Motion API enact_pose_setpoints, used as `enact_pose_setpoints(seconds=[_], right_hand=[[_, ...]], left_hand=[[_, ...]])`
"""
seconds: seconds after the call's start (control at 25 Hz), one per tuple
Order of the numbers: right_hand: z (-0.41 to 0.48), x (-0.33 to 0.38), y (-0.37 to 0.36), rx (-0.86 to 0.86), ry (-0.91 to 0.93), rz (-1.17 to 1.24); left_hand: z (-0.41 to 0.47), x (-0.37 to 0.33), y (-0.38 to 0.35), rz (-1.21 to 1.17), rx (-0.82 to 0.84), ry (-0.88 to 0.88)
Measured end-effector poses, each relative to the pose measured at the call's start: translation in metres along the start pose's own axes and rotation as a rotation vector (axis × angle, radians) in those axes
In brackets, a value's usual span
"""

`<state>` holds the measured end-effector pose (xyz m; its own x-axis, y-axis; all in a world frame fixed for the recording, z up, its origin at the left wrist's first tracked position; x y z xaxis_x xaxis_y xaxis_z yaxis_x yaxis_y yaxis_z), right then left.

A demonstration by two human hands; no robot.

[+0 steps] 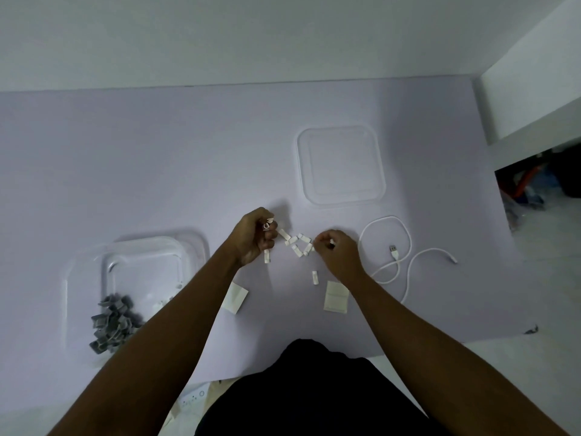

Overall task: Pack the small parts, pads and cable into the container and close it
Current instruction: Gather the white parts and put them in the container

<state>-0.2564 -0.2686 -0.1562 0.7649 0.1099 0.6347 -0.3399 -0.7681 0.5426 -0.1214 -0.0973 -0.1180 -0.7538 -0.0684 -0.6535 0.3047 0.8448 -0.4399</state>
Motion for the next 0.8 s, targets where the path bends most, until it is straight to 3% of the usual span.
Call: enact_pose_setpoints(seconds=[0.24, 0.48, 0.56, 0.64, 0.72, 0.8], right_hand=[[-0.008, -0.006, -0.002, 0.065, 0.178, -0.109], [-0.006, -0.014, -0.001, -0.001, 0.096, -0.084], [-0.004, -0.014, 0.006, 0.049, -0.146, 0.095], [-0.007, -0.009, 0.012, 0.227, -0.406, 0.555], [-0.013, 0.004, 0.017, 0.455, -0.498, 0.986], [-0.016, 0.012, 0.021, 0.503, -0.484, 1.074]], left_hand=[[0.006, 0.004, -0.009, 0.133, -0.074, -0.009], [0.006, 0.003, 0.0, 0.152, -0.139, -0.025], [0.003, 0.003, 0.004, 0.154, -0.137, -0.028], [-0.002, 0.0, 0.007, 0.189, -0.098, -0.032], [-0.006, -0.003, 0.01, 0.196, -0.089, -0.035], [-0.009, -0.003, 0.014, 0.176, -0.132, -0.039]])
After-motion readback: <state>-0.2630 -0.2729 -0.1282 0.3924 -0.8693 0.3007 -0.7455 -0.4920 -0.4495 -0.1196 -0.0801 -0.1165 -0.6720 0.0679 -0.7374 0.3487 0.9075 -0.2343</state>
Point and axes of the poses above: each hand's wrist, its own z-axis towards the middle knuckle, its own y-axis out of the back of the hand, x = y × z, the point moved 4 cm from there along z, towards the middle knuckle, and after that the axes turned 15 degrees about -y, right-handed, at the moved point
